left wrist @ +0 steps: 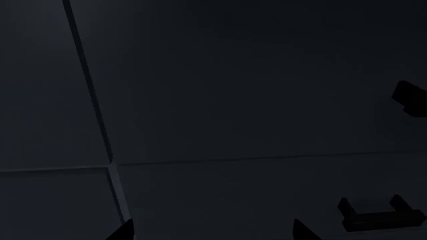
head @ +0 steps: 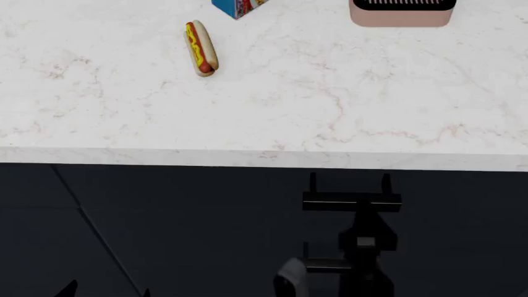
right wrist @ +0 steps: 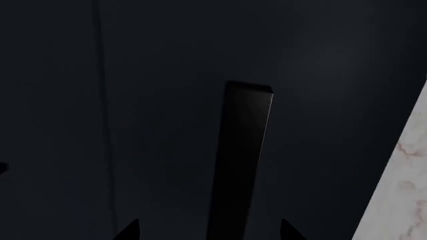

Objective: Open the right drawer.

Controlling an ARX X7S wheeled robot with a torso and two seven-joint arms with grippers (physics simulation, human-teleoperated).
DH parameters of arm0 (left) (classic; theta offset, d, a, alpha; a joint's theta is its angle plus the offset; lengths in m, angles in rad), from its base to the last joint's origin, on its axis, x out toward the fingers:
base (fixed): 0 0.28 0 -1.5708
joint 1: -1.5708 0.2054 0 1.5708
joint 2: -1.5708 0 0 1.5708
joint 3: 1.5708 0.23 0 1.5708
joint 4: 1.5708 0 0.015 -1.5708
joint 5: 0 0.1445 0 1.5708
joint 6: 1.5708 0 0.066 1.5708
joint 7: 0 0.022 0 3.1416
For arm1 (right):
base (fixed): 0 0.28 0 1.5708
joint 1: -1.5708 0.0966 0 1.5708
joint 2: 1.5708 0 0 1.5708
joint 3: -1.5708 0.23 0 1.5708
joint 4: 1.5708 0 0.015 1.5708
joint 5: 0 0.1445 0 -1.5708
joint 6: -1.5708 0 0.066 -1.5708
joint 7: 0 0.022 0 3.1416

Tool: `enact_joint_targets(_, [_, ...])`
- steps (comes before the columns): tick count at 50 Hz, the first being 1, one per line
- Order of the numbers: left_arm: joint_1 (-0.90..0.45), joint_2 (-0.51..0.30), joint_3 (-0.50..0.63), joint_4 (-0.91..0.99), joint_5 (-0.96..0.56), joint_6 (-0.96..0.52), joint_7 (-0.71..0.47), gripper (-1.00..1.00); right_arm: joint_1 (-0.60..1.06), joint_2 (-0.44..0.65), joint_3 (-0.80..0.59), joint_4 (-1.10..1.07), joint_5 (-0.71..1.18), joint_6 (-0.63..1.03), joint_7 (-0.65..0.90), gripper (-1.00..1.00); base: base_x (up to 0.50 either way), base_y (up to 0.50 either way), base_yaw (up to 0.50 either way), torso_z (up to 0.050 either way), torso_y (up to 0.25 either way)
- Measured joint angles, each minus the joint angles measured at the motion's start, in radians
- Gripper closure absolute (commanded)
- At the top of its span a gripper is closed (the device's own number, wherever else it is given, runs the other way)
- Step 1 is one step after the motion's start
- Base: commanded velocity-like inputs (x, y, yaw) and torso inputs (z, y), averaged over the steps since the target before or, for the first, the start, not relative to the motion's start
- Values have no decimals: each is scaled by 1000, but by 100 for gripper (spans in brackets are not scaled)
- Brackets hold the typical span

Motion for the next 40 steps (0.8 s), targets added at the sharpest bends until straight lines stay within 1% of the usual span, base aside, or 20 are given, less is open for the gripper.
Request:
enact_joint_targets(18, [0,-4,5,1,-3,2,-4,-100,75,-46,-26,130,0,-37,1,-100,0,0,0,0,0])
enact_joint_targets(40, [-1,-8,11,-1,-8,6,-9,-100,115,-68,-61,199,-15,-51,-21,-100,0,0,0,0,0])
